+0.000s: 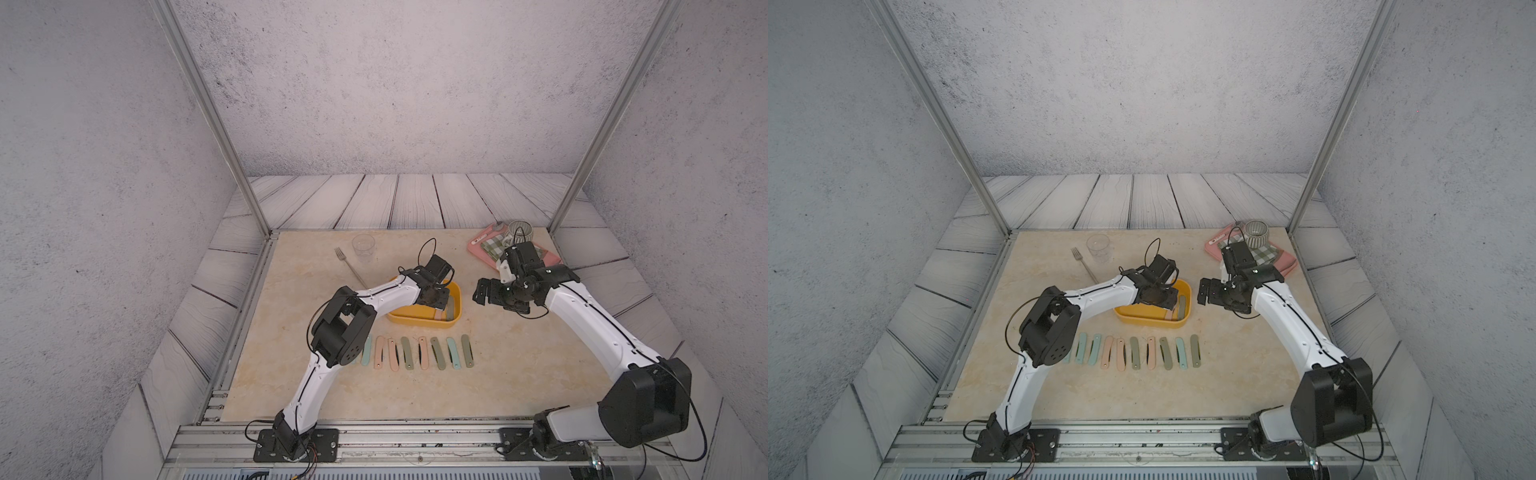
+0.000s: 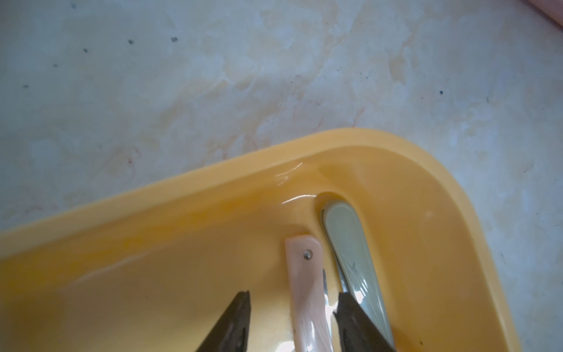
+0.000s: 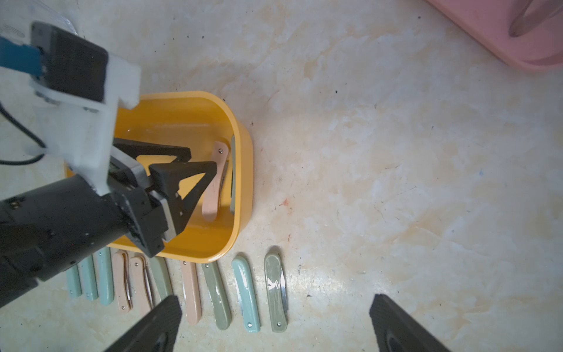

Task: Take the fruit knife out of the storage box
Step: Pick up the fruit knife from the storage box.

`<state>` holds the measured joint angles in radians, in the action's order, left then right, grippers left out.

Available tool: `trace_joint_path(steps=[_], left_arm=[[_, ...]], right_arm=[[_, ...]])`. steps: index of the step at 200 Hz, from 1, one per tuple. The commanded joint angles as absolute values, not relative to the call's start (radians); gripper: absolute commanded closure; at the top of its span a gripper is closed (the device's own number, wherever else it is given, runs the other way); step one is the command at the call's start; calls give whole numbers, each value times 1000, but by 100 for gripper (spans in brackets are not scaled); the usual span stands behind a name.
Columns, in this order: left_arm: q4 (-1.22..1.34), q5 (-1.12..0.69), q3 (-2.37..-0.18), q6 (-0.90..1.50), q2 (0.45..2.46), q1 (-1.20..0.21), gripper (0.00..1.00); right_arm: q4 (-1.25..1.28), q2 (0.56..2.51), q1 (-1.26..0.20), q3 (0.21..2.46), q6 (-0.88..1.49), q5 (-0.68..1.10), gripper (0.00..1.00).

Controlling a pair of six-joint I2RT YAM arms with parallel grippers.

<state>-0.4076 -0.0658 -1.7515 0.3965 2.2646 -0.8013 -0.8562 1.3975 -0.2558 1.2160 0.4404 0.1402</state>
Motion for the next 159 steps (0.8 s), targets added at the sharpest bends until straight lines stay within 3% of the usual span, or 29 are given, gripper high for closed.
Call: trace_joint_path(steps=[1,64,140,159], left_arm=[[-422,-77,-1783,379,2311,-801,48],[-455,-26,-1826,361,2373,-799,50],[-550,-17,-1841,353,2404,-803,65],[-554,-18,-1824,350,2396,-804,72]], right_arm=[[-868,1405,-253,1221,428,141,1],[-868,1410,-253,1224,425,146,1],[-866,1412,-253,1227,427,144,1],[-867,1411,-252,1227,428,144,1]])
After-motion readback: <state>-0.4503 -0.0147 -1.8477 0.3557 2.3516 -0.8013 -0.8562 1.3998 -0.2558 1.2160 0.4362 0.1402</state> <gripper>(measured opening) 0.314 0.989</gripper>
